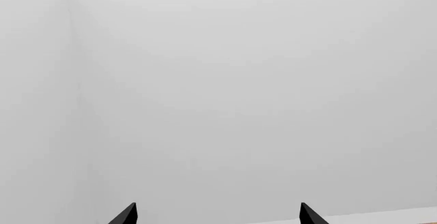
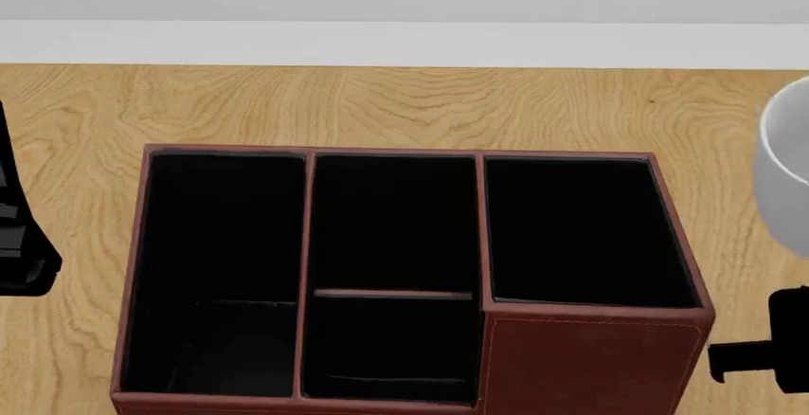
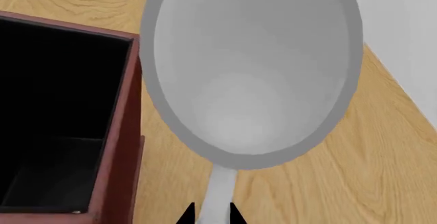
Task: Pick up the white mug and place it to the right of the caddy.
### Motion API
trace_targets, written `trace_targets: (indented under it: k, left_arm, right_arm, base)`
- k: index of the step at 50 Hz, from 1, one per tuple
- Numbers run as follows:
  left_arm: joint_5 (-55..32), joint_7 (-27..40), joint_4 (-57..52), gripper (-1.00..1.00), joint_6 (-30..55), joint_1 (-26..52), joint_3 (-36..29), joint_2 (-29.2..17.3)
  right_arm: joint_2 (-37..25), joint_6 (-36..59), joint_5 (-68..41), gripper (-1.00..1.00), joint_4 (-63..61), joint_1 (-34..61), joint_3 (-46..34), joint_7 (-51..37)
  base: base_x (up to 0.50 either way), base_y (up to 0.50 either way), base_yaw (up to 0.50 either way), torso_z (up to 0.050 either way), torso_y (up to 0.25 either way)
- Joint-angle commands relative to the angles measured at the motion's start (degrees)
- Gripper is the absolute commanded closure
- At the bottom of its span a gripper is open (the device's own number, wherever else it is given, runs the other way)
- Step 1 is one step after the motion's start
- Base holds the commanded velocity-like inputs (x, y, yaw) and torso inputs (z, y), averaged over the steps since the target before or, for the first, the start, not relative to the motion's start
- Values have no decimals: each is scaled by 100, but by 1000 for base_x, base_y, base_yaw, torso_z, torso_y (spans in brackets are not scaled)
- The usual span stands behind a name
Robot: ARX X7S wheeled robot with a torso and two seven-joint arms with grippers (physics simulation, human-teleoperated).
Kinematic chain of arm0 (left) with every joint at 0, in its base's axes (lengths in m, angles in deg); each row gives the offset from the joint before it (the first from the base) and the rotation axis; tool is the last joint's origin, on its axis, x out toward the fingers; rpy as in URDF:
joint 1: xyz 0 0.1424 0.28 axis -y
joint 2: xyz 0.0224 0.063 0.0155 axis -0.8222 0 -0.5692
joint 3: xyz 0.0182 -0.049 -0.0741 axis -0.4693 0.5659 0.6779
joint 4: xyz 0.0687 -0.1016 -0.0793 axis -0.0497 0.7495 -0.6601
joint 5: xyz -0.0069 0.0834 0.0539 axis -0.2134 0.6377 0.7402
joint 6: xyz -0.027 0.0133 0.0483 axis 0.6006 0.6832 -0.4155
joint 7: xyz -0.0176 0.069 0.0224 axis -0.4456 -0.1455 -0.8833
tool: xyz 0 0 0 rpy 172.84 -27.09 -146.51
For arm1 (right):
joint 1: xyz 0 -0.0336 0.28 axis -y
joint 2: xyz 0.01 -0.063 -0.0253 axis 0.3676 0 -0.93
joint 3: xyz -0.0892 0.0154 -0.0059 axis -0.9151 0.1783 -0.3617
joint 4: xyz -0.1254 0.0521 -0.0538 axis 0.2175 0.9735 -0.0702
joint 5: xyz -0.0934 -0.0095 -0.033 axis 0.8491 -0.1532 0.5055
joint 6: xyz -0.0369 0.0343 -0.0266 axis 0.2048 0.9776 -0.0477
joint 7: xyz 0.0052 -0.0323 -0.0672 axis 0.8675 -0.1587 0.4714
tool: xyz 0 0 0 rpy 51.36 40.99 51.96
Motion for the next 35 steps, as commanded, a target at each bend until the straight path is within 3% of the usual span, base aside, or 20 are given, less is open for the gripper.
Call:
trace_targets:
  k: [1, 35]
  left_arm:
    - [-36, 34, -16, -100, -3, 20, -12, -15]
    - [-8, 40, -22, -100, -95, 7, -82, -71]
  right_arm:
    - [-45, -50, 136, 100, 25, -154, 46, 9]
    - [220, -290, 639, 100, 642, -338, -321, 364]
  base:
    - [0, 0, 0, 0, 0]
    - [0, 0, 0, 0, 1]
